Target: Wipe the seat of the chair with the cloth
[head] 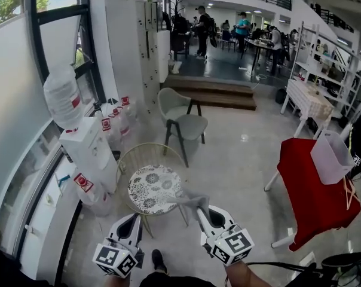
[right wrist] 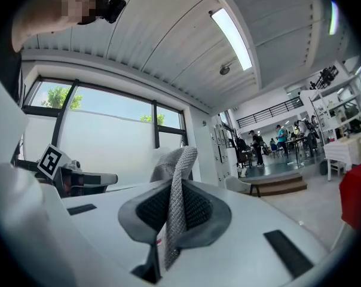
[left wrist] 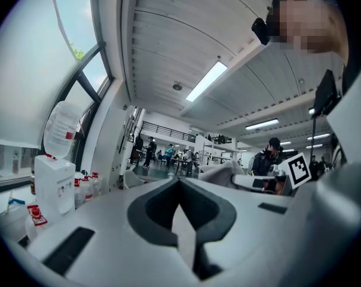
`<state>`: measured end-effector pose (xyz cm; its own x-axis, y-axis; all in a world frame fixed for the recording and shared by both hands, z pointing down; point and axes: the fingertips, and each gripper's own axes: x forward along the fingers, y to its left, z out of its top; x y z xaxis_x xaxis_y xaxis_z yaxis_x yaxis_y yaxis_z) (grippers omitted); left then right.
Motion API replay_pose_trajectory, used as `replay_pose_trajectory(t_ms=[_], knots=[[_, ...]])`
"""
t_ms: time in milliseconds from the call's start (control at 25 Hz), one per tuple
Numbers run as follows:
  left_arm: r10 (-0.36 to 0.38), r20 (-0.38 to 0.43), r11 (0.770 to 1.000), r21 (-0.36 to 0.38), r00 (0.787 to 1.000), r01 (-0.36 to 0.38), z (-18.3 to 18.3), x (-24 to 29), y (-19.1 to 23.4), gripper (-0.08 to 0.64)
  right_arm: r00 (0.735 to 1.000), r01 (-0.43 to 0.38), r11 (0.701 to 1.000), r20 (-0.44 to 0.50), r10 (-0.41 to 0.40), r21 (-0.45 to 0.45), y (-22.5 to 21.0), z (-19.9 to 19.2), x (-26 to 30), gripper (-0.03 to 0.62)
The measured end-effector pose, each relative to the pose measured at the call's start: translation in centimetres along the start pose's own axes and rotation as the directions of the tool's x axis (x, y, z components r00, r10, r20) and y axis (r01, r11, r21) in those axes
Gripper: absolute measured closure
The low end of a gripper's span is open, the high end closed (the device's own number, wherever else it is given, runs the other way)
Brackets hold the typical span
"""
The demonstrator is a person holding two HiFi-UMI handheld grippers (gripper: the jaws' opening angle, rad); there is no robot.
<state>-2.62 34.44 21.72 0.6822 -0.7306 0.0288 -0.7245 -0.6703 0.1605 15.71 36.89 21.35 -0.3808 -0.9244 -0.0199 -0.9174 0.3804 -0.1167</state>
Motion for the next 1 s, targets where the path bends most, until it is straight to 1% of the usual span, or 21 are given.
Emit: replay_pose_trajectory(t_ms=[160, 360, 520, 720, 840, 1000], knots=[[-0.012, 0.012, 1.0, 0.006, 1.0, 0.012, 0.6, 2.0, 3.1, 0.554, 1.0, -0.009, 1.0, -0.011, 0.009, -0.012, -0.1, -0.2, 3.9, 0.569], [-0.016, 0.005, 1.0, -0.016, 1.0, 0.016, 1.0, 4.3, 7.3, 0.554, 0.999, -0.005, 1.0, -0.038, 0.005, -0.002, -0.4, -0.5, 9.1, 0.569], [-0.037, 0.018, 0.999, -0.019, 0.999, 0.038, 2.2, 6.0, 10.4, 0.554, 0.999, 0.0, 1.0, -0.043, -0.001, -0.017, -0.3, 0.3, 12.9, 0.569], [-0.039, 0.033, 0.999, -0.032, 0.999, 0.04, 3.2, 7.4, 15.2, 0.554, 0.999, 0.008, 0.999, -0.034, -0.009, -0.04, 0.4, 0.8, 17.9, 0.569], [-0.06, 0.031, 0.998, -0.034, 0.998, 0.061, 3.4, 8.3, 17.6, 0.554, 0.999, 0.017, 0.999, -0.045, -0.019, -0.036, 0.6, 0.6, 20.8, 0.569], [-0.098, 0.013, 0.995, -0.03, 0.995, 0.099, 3.5, 9.4, 19.8, 0.554, 0.999, 0.026, 0.998, -0.046, -0.029, -0.049, 1.2, 0.6, 23.3, 0.569]])
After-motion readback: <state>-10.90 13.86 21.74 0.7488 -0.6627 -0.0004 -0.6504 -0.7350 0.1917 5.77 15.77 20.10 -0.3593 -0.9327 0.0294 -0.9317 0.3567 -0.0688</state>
